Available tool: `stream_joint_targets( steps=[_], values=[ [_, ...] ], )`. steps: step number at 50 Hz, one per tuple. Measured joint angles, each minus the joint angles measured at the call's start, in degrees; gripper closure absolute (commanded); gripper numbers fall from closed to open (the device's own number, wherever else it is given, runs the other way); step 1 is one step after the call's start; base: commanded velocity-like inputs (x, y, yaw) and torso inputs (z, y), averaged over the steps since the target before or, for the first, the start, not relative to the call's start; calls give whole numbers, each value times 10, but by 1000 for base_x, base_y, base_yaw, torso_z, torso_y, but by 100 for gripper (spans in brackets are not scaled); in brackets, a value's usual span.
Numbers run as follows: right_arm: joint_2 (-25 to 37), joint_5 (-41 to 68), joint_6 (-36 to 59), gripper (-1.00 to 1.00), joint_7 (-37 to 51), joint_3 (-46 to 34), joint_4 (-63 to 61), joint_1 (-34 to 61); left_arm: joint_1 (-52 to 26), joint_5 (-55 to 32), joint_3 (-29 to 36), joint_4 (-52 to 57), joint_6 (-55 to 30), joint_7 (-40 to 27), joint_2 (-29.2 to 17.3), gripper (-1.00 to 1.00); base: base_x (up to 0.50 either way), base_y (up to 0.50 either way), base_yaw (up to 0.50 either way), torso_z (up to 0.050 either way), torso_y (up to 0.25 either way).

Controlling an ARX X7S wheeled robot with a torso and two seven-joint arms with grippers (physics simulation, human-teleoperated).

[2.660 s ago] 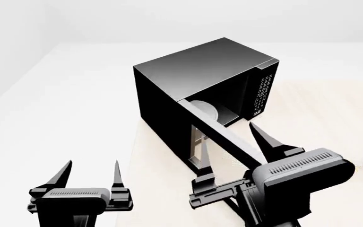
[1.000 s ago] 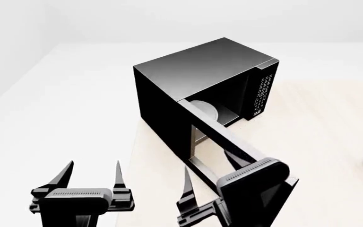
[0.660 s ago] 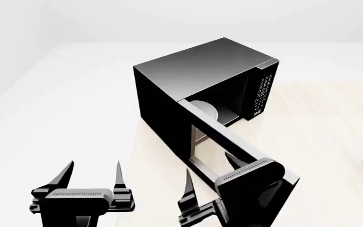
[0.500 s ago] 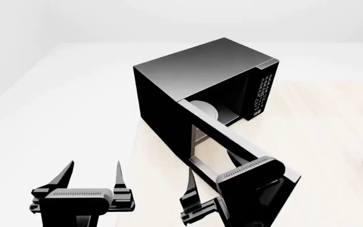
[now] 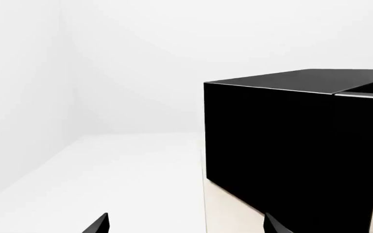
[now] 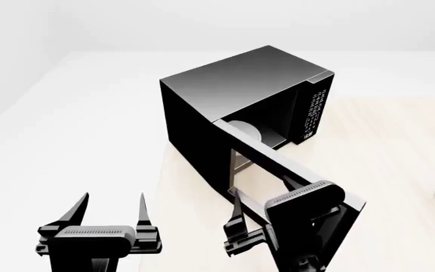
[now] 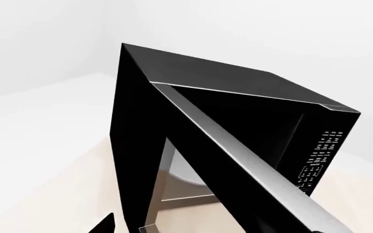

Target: Close the microwave.

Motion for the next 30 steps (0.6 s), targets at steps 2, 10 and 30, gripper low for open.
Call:
stream_joint_targets(
  steps=[2,10,30],
  values=[
    [0,-1,-3,-100,-1,2,3,2,0,0,0,-1,1,0,0,-100,0,0,0,0,0],
    [0,2,-8,-100,-2,7,13,5,-1,-1,1,-2,1,-1,-1,-100,0,0,0,0,0],
    [-2,-8,-23,-100,-8,8,44,8,0,-4,2,2,0,-5,-4,-100,0,0,0,-2,0]
  ],
)
